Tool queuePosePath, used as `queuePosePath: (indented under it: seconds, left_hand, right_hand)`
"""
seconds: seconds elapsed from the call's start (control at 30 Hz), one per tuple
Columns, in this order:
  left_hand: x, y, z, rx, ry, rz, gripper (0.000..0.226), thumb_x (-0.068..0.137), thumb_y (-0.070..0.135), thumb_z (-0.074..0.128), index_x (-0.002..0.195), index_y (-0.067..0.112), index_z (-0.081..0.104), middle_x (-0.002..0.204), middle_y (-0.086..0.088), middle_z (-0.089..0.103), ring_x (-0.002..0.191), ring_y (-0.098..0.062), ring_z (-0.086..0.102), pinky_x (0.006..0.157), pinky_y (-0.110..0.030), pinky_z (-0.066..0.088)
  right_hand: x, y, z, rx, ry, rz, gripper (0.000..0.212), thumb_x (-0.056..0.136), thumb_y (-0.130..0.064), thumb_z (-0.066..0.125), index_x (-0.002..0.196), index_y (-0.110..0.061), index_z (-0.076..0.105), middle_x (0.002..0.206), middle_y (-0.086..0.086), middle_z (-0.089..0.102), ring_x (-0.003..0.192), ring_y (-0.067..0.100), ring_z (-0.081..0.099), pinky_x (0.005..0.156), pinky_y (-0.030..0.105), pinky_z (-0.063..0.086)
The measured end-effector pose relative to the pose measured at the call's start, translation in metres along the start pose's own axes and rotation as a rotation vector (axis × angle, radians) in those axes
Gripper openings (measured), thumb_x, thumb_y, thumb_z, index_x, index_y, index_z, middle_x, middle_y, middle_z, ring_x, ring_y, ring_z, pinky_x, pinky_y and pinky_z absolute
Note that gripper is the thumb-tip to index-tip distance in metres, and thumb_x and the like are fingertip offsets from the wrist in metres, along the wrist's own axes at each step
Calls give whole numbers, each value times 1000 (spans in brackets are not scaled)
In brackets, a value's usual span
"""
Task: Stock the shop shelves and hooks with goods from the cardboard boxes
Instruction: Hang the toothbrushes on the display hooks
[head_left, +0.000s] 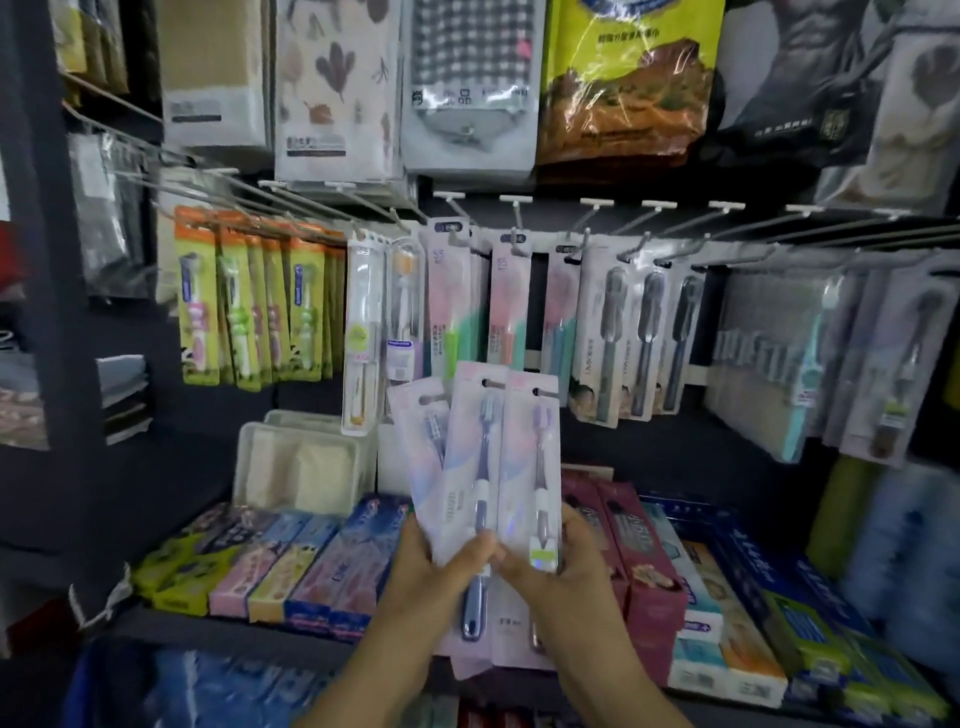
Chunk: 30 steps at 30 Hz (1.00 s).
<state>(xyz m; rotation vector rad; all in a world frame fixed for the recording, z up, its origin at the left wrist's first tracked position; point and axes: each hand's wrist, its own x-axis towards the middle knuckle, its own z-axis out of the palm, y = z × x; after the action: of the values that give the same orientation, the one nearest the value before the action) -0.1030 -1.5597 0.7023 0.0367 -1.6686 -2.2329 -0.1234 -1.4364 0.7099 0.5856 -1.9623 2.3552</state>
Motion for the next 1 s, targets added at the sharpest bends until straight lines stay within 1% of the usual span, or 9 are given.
queuePosePath:
  seconds: [0.1,0.23,0.37,0.5,0.6,0.7,0.8,0.87,1.0]
  left_hand:
    - [19,4,-18,-5,-44,16,38,79,13,70,110,29,55,98,12,69,80,3,68,62,-13,52]
    - [34,9,-37,11,-77,18,57,59,34,76,112,37,55,101,14,71,92,-5,69,80,-27,53]
    - [42,14,-43,34,-98,41,61,61,32,77,117,37,54,104,16,71,96,-3,67,77,-22,52]
    - [44,9,-41,39,-76,63,51,74,17,76,115,38,55,104,14,71,93,-2,68,74,-21,51]
    - [44,5,-40,53,-21,70,51,75,16,77,111,43,54,101,18,70,90,-1,67,77,-23,50]
    - [47,2,-41,56,39,55,53,75,16,76,118,35,53,109,9,67,98,-15,65,86,-35,50]
    - [48,2,-41,39,73,39,61,68,19,79,122,26,53,113,-1,66,99,-23,64,92,-45,50]
    - [47,1,-41,34,85,42,67,65,22,80,126,22,53,116,-4,66,101,-26,64,93,-47,49]
    - [44,3,-43,44,99,76,55,75,15,77,125,21,55,113,-5,67,98,-27,65,86,-44,51]
  right_hand:
    - [11,5,17,-1,38,-13,42,78,2,72,112,-18,57,96,-6,74,86,8,71,66,17,54]
    - [17,12,24,-52,10,4,39,90,-1,60,120,-25,54,108,-2,71,97,12,69,79,27,56]
    - [20,10,22,-111,-52,9,41,91,-6,60,124,-29,53,113,-6,70,103,11,67,85,28,55]
    - [21,8,14,-137,-62,4,40,89,-8,64,121,-30,54,107,-13,71,99,4,68,76,16,54]
    - [25,5,-1,-208,-7,25,38,89,-15,65,121,-32,53,104,-13,72,93,2,68,72,15,53]
    - [38,-2,-22,-281,99,26,30,90,-20,65,115,-31,52,92,-12,70,72,-1,66,57,12,49]
    - [52,-13,-42,-337,150,18,23,90,-21,64,110,-24,55,84,-3,69,60,5,63,52,18,48]
    - [60,-17,-56,-350,199,14,23,90,-20,64,112,-22,56,90,3,70,70,13,66,55,24,50]
    - [68,-18,-79,-314,260,28,26,91,-19,64,115,-18,55,95,6,67,83,26,65,68,37,54]
